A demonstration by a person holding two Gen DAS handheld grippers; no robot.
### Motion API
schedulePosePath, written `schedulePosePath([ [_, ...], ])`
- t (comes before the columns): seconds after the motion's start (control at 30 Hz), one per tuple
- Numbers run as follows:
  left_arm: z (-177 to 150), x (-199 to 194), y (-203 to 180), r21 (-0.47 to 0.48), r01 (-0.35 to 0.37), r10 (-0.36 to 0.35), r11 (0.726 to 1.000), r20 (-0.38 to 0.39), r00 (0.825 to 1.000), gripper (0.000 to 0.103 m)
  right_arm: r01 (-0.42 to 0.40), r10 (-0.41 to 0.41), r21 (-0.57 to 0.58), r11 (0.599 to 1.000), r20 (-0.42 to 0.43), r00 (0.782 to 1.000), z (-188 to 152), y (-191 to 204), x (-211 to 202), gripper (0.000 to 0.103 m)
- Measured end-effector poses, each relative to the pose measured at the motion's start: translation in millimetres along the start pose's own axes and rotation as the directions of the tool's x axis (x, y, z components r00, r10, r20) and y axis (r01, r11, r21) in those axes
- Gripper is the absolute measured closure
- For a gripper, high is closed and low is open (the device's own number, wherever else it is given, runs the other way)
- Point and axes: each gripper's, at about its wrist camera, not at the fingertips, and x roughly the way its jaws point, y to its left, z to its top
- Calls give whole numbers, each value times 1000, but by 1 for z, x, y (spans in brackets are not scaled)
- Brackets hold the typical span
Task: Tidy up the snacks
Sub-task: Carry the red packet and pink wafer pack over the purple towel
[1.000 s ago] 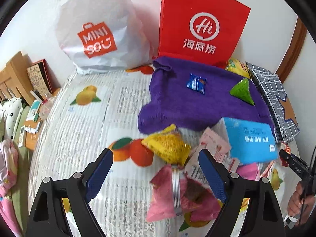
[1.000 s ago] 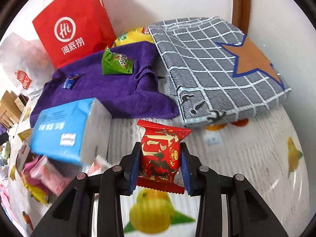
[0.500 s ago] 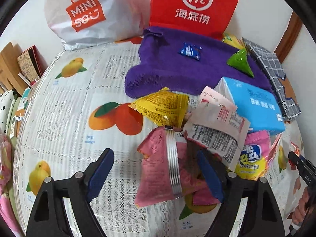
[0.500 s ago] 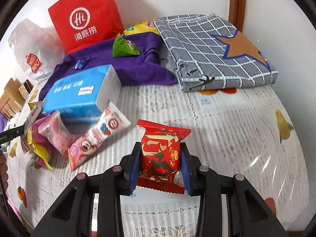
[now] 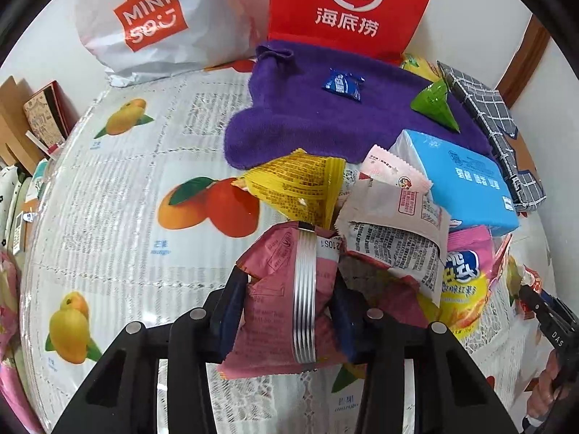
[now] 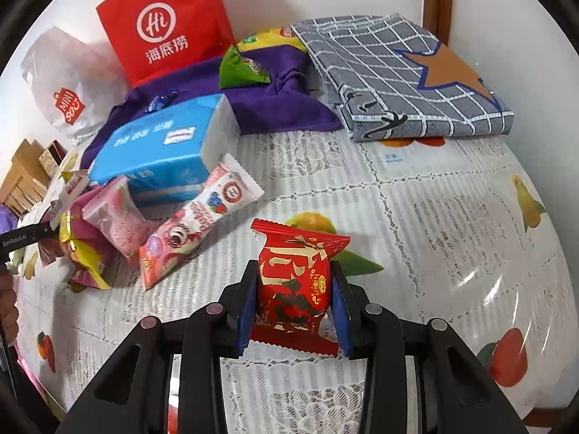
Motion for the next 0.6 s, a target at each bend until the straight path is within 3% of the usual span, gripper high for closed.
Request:
schedulePosePath([
  [0.37,-13,-39,13,-16,18,-17,1000,58,998,62,-9,10,-17,1000,34,999,-6,13,-19,66],
  [0.6,-14,-62,3,30,39,-41,999,97,994,62,-12,13,-20,1000,78,997,-7,26,-39,66],
])
